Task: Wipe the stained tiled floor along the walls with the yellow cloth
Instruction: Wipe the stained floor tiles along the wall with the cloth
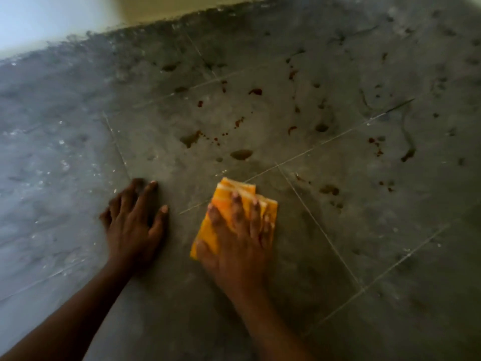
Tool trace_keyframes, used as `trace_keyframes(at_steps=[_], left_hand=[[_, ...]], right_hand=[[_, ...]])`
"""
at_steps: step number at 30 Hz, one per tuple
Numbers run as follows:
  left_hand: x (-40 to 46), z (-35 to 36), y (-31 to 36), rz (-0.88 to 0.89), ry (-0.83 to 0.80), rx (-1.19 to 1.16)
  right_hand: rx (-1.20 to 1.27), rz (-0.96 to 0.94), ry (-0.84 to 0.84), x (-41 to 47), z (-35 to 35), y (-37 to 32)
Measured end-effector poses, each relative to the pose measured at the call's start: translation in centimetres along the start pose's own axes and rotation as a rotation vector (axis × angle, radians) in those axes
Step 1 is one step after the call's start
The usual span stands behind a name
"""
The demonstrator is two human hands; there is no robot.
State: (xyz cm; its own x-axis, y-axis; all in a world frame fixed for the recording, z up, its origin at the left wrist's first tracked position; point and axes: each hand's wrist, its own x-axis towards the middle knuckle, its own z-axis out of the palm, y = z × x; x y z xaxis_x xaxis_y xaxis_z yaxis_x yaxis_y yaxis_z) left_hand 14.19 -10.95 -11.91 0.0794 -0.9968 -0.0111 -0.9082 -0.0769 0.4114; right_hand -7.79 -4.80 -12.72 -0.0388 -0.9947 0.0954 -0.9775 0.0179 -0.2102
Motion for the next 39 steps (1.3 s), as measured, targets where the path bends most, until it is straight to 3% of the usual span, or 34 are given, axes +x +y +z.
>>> trace_keyframes(at_steps=[3, 8, 10, 12, 14, 16, 20, 23, 26, 30, 33, 37, 39], left_hand=[[3.6, -1.0, -1.4, -0.027, 0.030, 0.011], [4.8, 0.6, -3.1, -0.048, 0.061, 0.130], [5.0, 0.7, -3.2, -0.056, 0.051, 0.129], [5.3, 0.4, -3.1, -0.073, 0.064, 0.129], [5.0, 0.3, -2.8, -0.090, 0.053, 0.124], [4.8, -0.3, -2.6, -0.084, 0.019, 0.102], [5.2, -0.2, -3.0, -0.063, -0.002, 0.079], [5.2, 0.2, -3.2, -0.054, 0.019, 0.083], [5.6, 0.3, -3.4, -0.070, 0.026, 0.092], [5.4, -0.2, -3.1, -0.078, 0.009, 0.085], [5.5, -0.2, -3.1, -0.074, -0.005, 0.090], [5.4, 0.0, -3.1, -0.077, -0.002, 0.105], [5.6, 0.1, -3.0, -0.090, 0.007, 0.132]], right_hand=[[-0.064, 0.082, 0.008, -3.7, -0.3, 3.4], [0.056, 0.509, 0.093, 6.6, 1.5, 0.7], [0.088, 0.448, 0.077, 9.9, 2.3, -2.1], [0.042, 0.247, 0.051, 9.6, 2.5, -3.4], [-0.017, 0.018, -0.025, 6.5, 1.7, -2.5], [-0.073, -0.070, -0.074, 3.6, 0.5, 0.1], [-0.082, 0.257, 0.022, 7.6, 0.9, 2.4], [0.027, 0.384, 0.093, 16.0, 2.7, -2.4], [0.029, 0.168, 0.038, 19.4, 4.0, -6.7], [-0.114, -0.220, -0.080, 15.1, 2.0, -2.0], [-0.139, -0.086, -0.070, 15.7, 1.4, 1.6], [0.034, 0.352, 0.050, 22.3, 3.8, -4.6], [0.066, 0.227, 0.058, 22.9, 4.5, -8.3]])
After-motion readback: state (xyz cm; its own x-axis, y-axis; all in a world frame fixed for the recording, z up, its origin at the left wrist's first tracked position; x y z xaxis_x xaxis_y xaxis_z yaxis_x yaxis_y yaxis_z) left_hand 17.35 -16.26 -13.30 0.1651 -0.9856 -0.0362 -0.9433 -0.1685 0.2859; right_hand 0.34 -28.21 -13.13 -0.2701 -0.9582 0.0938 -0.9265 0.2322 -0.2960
